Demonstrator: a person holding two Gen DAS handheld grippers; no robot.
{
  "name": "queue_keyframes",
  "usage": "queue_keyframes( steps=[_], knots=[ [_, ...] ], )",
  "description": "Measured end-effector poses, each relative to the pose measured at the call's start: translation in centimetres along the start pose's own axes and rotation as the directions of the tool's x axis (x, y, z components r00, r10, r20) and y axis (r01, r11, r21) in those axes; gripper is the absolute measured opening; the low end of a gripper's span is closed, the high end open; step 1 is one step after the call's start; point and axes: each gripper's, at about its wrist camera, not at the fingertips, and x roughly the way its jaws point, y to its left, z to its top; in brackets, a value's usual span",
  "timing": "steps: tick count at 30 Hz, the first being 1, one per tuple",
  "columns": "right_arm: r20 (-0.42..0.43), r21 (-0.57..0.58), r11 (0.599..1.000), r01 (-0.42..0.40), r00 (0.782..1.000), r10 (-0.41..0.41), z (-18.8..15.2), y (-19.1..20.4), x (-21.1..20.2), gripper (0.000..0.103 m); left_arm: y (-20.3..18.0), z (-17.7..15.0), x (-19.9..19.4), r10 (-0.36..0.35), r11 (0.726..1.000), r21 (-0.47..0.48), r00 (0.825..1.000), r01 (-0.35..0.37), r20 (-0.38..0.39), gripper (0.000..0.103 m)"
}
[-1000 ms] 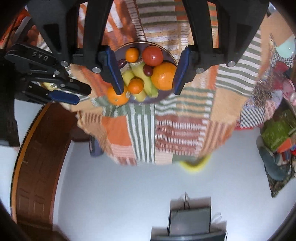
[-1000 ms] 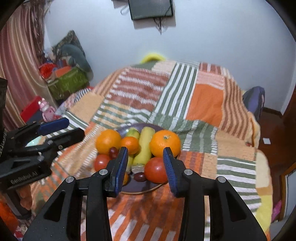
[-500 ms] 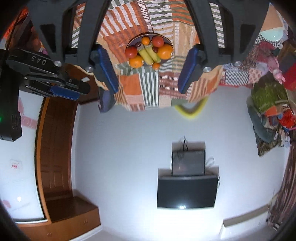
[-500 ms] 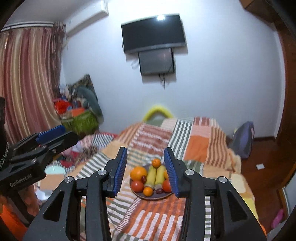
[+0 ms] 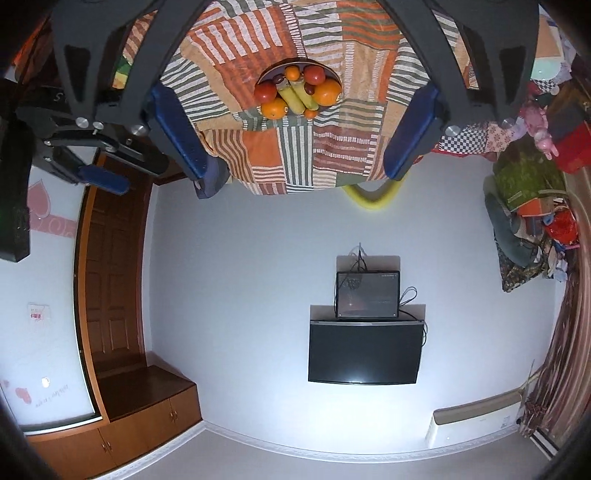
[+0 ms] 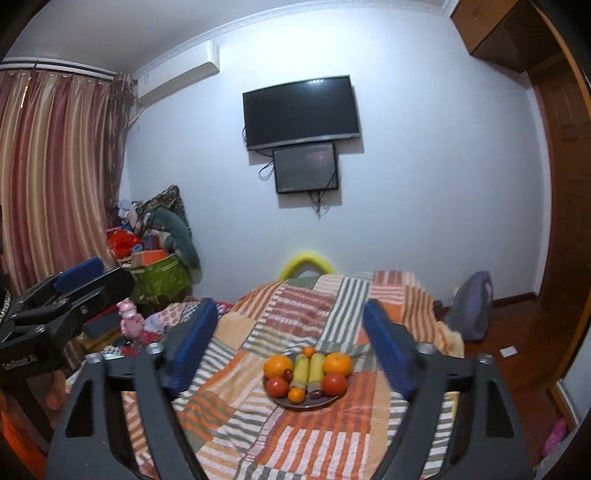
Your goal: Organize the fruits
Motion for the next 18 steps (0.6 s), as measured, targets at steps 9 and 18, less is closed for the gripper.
queue_keyframes(
  steps=[9,18],
  knots=[
    [0.027,-0.021,0.999,0.043,0.999,-0.043,-0.1,0.4,-0.8,0.103,-0.3,-0.6,-0.3,0.019,1.000,0.007,1.000,-0.019,-0.005,0.103],
    [0.032,-0.022,0.998,0.059,0.998,-0.058,-0.3,0.5,-1.6,0.103,-0.4,-0.8,-0.2,0.018,1.000,0.011,1.000,-0.018,-0.003,0.103]
  ],
)
